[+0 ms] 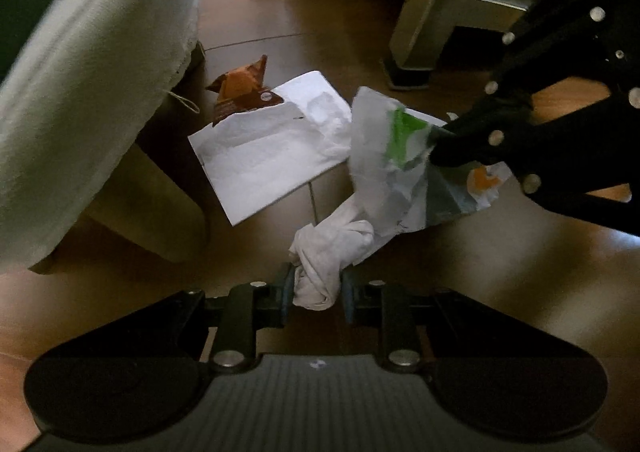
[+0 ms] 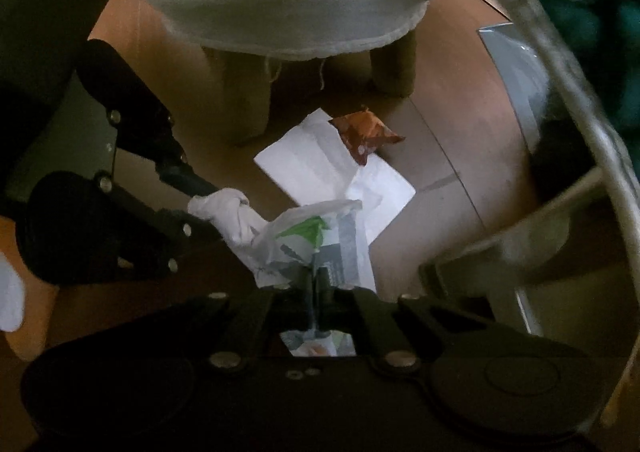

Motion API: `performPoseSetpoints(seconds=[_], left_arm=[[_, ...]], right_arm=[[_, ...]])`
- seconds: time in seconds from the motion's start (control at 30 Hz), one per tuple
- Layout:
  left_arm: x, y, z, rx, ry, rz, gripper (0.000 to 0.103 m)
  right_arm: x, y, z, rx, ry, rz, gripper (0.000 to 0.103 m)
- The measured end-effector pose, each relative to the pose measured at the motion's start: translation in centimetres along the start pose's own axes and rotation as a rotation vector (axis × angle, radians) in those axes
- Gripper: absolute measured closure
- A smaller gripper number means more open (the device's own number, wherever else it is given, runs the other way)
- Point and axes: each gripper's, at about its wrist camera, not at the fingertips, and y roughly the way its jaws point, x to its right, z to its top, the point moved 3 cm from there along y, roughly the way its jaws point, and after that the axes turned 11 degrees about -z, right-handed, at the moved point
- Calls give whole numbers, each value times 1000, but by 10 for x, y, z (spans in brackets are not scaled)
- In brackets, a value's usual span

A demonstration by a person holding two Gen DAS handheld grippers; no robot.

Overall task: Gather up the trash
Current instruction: 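Grasp printed plastic bag with right tool while left tool grasps white cloth, lift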

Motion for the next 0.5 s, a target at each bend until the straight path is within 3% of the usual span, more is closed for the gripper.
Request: performPoseSetpoints(seconds=[0.27,0.5], left_arm=[[20,-54,-4,39,30,0,80],[46,-142,5,123,105,29,80]], right_arm=[[0,-64,-8,21,67,-18,103],[11,-159,-2,99,148,-63,103]])
